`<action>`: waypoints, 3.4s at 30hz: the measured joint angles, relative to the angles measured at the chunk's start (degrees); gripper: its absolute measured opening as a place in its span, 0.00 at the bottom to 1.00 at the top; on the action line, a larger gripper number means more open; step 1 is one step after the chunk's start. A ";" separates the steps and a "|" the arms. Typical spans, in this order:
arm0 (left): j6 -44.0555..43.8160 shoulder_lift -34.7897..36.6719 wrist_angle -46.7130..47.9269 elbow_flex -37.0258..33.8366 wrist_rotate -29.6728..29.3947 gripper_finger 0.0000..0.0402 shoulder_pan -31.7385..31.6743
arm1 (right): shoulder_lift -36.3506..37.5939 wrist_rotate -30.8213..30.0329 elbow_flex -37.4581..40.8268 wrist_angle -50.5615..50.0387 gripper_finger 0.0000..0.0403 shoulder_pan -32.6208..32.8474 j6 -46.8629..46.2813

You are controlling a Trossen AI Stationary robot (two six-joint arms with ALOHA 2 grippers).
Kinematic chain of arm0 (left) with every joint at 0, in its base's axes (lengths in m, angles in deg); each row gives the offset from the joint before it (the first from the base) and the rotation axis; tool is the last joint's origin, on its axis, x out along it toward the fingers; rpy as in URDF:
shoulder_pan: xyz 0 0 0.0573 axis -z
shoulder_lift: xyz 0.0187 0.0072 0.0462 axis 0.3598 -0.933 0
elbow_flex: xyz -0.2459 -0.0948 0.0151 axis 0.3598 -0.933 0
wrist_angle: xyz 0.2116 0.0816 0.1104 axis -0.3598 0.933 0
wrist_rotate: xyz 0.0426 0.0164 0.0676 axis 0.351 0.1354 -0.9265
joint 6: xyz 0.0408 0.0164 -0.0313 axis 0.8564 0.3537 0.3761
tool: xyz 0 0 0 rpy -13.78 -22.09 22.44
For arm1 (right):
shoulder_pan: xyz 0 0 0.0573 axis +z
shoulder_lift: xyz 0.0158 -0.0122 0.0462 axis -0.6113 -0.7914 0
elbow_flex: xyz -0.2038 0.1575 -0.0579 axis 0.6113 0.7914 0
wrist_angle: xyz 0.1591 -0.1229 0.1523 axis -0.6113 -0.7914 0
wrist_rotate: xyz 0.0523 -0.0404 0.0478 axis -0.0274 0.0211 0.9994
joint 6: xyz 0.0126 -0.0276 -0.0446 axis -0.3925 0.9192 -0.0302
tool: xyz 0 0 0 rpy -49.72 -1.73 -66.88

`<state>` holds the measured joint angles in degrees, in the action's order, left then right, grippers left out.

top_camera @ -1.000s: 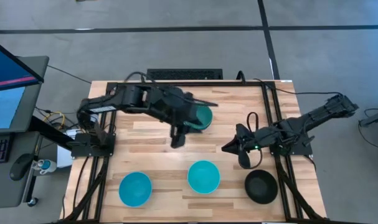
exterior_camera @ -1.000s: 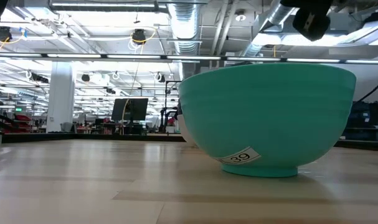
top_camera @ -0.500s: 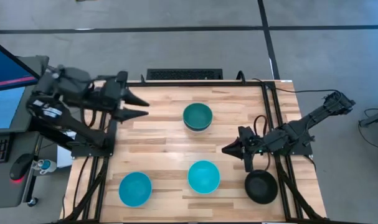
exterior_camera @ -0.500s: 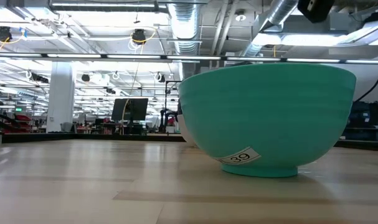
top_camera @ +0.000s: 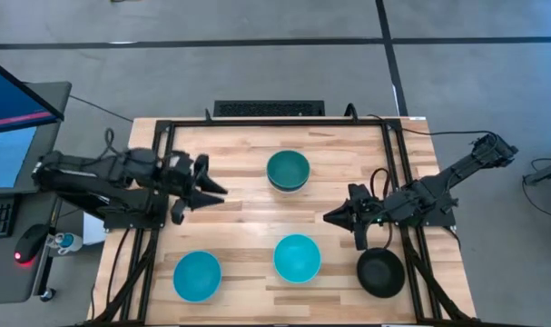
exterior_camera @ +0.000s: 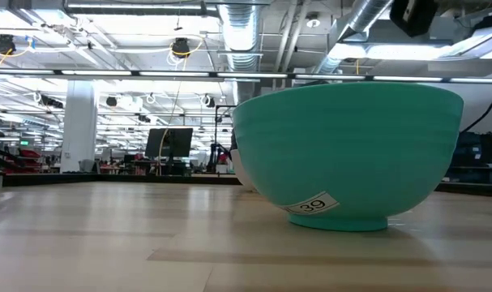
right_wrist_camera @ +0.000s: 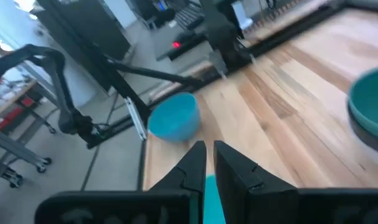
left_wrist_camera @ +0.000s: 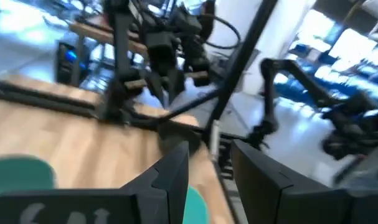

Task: Nest bowls inside each other
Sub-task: Stack the right blue bowl on the green bowl

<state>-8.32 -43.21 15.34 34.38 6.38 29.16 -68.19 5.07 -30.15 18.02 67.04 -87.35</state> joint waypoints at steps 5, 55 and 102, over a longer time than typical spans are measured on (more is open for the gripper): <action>-1.62 -0.01 -4.59 -6.62 0.71 0.28 0.16 | -0.07 0.25 0.00 -6.30 0.13 -1.29 -5.28; 14.60 -13.81 -8.92 -7.37 24.43 0.28 -8.12 | -40.37 21.19 -23.56 -25.39 0.13 -11.96 4.20; 13.21 -13.85 -11.44 -7.37 23.11 0.28 -8.23 | -44.41 22.38 -23.37 -25.35 0.03 -12.99 3.92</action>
<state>4.89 -57.06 3.90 27.01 29.50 20.93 -112.60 27.44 -53.52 -7.33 54.05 -83.43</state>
